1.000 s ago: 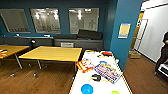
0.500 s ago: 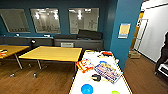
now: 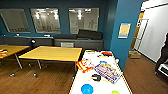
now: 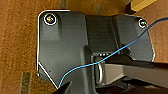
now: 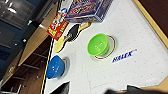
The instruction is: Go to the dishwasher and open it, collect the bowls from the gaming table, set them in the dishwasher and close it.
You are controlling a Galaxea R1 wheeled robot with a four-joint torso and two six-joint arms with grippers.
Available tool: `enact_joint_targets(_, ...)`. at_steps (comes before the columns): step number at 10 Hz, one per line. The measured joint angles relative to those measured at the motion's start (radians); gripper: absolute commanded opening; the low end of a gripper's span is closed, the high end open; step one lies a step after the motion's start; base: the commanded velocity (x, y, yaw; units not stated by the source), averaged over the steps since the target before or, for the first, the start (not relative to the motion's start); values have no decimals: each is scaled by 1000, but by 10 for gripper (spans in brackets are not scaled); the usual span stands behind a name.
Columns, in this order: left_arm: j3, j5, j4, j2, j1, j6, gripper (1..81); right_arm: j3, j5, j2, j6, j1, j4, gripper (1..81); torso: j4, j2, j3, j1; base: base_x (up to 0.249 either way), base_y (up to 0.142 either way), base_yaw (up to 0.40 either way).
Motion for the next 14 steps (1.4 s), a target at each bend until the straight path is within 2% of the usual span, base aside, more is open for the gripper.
enact_joint_targets(3,0,1,0,0,-4,-1,811,-140,-141,26,5,117,147,811,0,0,0,0,0,0,0)
enact_joint_targets(5,0,1,0,0,-4,-1,811,-289,-195,47,7,147,210,811,0,0,0,0,0,0,0)
enact_joint_targets(10,0,1,-20,-1,-13,-1,811,-523,-311,257,14,191,293,811,0,0,-1,1,0,0,0)
enact_joint_targets(12,0,2,-21,0,-19,-1,811,-576,-377,284,18,226,306,811,0,0,-6,1,0,0,0)
enact_joint_targets(14,0,2,-21,0,-29,-1,811,-594,-386,290,18,229,307,811,0,0,-52,0,0,0,0)
